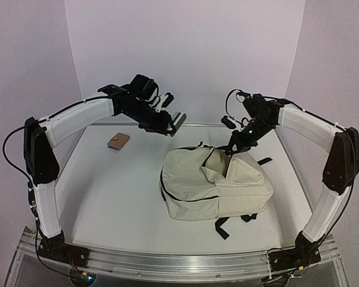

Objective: Pack the student bag
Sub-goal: Pick up the stationery from the center of the board, then place the stationery in the student bag.

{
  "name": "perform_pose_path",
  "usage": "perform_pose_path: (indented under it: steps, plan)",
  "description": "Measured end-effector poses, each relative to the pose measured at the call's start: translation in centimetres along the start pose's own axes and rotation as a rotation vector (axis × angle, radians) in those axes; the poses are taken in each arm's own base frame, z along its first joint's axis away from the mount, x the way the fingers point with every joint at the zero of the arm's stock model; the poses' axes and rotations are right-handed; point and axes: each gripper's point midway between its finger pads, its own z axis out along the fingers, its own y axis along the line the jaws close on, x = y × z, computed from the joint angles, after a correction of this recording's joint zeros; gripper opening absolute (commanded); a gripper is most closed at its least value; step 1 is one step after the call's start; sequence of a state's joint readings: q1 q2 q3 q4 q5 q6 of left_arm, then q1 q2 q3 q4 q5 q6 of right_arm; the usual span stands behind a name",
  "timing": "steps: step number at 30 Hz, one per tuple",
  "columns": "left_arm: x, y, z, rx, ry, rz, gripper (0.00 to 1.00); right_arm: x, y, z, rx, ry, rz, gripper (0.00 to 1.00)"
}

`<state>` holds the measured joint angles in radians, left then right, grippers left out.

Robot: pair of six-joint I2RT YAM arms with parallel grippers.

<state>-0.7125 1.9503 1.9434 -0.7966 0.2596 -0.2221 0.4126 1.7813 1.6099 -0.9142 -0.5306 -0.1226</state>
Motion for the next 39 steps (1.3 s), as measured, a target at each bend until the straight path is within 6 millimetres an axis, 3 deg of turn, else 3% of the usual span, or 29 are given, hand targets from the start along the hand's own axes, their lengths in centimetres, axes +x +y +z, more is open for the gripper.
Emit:
perform_pose_path:
  steps: [2, 4, 8, 14, 17, 19, 23, 28, 33, 39]
  plan:
    - [0.8, -4.4, 0.2, 0.091, 0.009, 0.069, 0.25, 0.0, 0.1, 0.0, -0.006, 0.0, 0.0, 0.0]
    - [2.8, -8.2, 1.5, 0.165, 0.06, 0.128, 0.26, 0.1, 0.2, 0.0, -0.01, 0.001, 0.001, 0.0]
    - [6.0, -10.9, 5.3, 0.213, 0.159, 0.188, 0.25, 0.3, 0.2, 0.1, -0.014, 0.001, 0.005, 0.0]
    - [7.9, -9.8, 10.6, 0.186, 0.248, 0.205, 0.26, 0.4, 0.3, -0.2, -0.016, -0.006, 0.005, 0.0]
    - [7.4, -9.6, 12.0, 0.175, 0.247, 0.216, 0.29, 0.4, 0.4, -0.4, -0.015, -0.009, 0.006, 0.0]
    - [7.0, -9.6, 12.4, 0.172, 0.242, 0.224, 0.36, 0.4, 0.4, -0.4, -0.016, -0.01, 0.007, 0.0]
    - [6.2, -9.6, 12.6, 0.15, 0.22, 0.227, 0.55, 0.5, 0.3, -0.3, -0.016, -0.014, 0.008, 0.0]
    - [5.2, -9.1, 12.9, 0.101, 0.163, 0.201, 0.67, 0.6, 0.3, -0.3, -0.018, -0.016, 0.008, 0.0]
    - [7.5, -7.3, 11.8, 0.043, 0.184, 0.142, 0.65, 0.6, 0.4, -0.3, -0.019, -0.017, 0.007, 0.0]
    - [10.0, -6.2, 9.6, 0.013, 0.197, 0.052, 0.52, 0.8, 0.5, -0.2, -0.029, -0.015, 0.008, 0.0]
